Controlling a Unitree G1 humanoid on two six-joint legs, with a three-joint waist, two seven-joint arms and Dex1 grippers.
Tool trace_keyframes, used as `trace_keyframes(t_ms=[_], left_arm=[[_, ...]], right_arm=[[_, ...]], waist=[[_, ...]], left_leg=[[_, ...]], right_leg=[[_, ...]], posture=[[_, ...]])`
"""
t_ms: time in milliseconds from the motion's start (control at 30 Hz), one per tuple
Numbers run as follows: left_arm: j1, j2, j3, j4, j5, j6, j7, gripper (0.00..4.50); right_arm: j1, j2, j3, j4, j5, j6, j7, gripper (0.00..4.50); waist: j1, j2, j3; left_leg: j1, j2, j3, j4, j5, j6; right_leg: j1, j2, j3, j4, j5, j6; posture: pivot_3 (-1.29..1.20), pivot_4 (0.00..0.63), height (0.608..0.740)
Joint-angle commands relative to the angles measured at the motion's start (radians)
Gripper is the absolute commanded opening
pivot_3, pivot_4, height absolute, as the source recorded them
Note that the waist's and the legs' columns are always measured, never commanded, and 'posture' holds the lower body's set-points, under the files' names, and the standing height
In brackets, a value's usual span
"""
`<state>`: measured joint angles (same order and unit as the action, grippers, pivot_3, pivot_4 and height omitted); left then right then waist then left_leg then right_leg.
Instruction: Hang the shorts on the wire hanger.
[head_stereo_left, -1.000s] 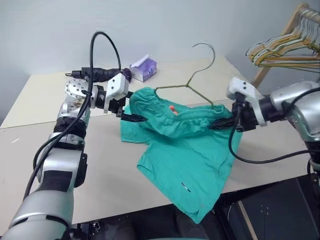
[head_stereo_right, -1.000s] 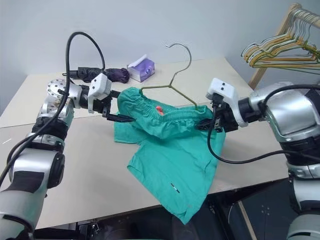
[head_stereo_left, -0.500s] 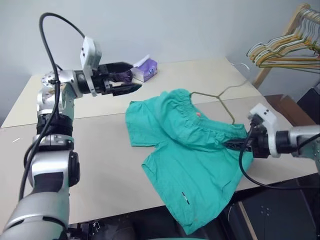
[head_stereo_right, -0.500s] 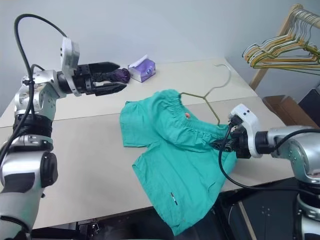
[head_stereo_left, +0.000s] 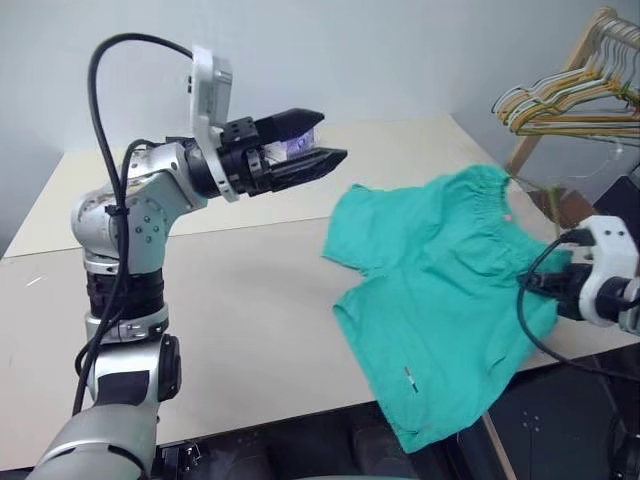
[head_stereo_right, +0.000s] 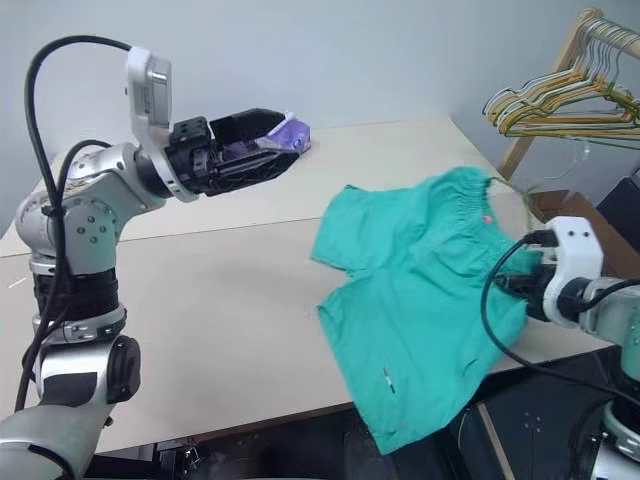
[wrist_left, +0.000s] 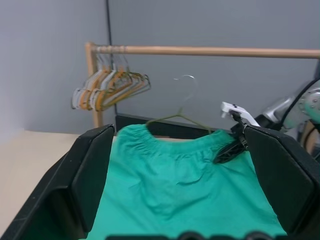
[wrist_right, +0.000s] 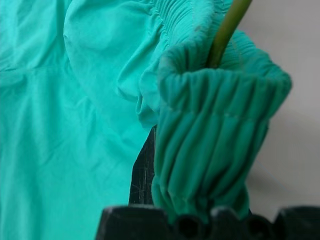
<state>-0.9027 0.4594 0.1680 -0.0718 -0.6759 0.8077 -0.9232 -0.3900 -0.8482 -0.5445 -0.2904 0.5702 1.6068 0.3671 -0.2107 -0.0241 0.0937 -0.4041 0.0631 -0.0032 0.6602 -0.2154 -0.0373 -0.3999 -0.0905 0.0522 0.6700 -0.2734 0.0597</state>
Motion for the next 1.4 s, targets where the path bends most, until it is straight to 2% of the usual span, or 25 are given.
trace_keyframes(t_ms=[33,267,433,633,833,1033,1400], left_arm=[[-0.039,-0.01,0.028,-0.024,-0.03,-0.026,0.049,4.47],[-0.066,-0.032,0.041,-0.015,-0.067,-0.041,0.094,4.47],[-0.071,-0.043,0.031,-0.012,-0.078,-0.059,0.104,4.47],[-0.077,-0.046,0.03,-0.007,-0.088,-0.071,0.114,4.47],[-0.069,-0.038,0.025,-0.009,-0.086,-0.075,0.105,4.47],[-0.062,-0.03,0.017,-0.019,-0.085,-0.077,0.1,4.47],[-0.059,-0.016,0.008,-0.019,-0.085,-0.074,0.101,4.47]], right_arm=[[-0.092,-0.06,-0.059,0.071,0.023,0.008,-0.118,0.0],[-0.355,-0.136,-0.107,0.357,0.021,0.008,-0.371,0.0],[-0.486,-0.155,-0.123,0.487,0.013,0.008,-0.485,0.0],[-0.62,-0.138,-0.225,0.624,-0.107,0.008,-0.617,0.0],[-0.711,-0.124,-0.31,0.703,-0.265,-0.024,-0.663,0.0],[-0.748,-0.121,-0.387,0.81,-0.358,-0.085,-0.687,0.0],[-0.729,-0.128,-0.437,0.92,-0.405,-0.176,-0.685,0.0]], waist=[[-0.001,0.0,0.0],[0.001,0.001,0.0],[0.0,0.001,0.0],[0.002,0.004,0.0],[0.002,0.006,-0.001],[0.001,0.009,-0.003],[-0.001,0.009,-0.003]], left_leg=[[0.0,0.0,0.0,0.0,0.0,0.0],[0.0,-0.001,0.0,-0.001,-0.001,0.001],[0.0,-0.001,0.001,-0.001,-0.001,0.002],[0.001,-0.001,0.001,-0.001,-0.001,0.002],[0.0,-0.002,0.002,-0.001,-0.001,0.002],[0.001,-0.002,0.002,-0.002,-0.001,0.002],[0.002,-0.002,0.002,-0.002,-0.001,0.002]], right_leg=[[0.0,0.0,0.0,0.0,0.0,0.0],[0.002,0.0,0.001,-0.005,0.0,0.0],[0.003,0.0,0.001,-0.006,0.0,0.0],[0.003,-0.001,0.002,-0.006,0.0,0.0],[0.002,-0.001,0.002,-0.007,0.0,0.001],[0.003,-0.001,0.002,-0.007,0.0,0.001],[0.004,-0.001,0.003,-0.007,0.0,0.001]], posture=[[-0.21,0.06,0.74],[-0.21,0.06,0.74],[-0.22,0.056,0.74],[-0.21,0.051,0.74],[-0.21,0.044,0.74],[-0.2,0.04,0.74],[-0.2,0.039,0.74]])
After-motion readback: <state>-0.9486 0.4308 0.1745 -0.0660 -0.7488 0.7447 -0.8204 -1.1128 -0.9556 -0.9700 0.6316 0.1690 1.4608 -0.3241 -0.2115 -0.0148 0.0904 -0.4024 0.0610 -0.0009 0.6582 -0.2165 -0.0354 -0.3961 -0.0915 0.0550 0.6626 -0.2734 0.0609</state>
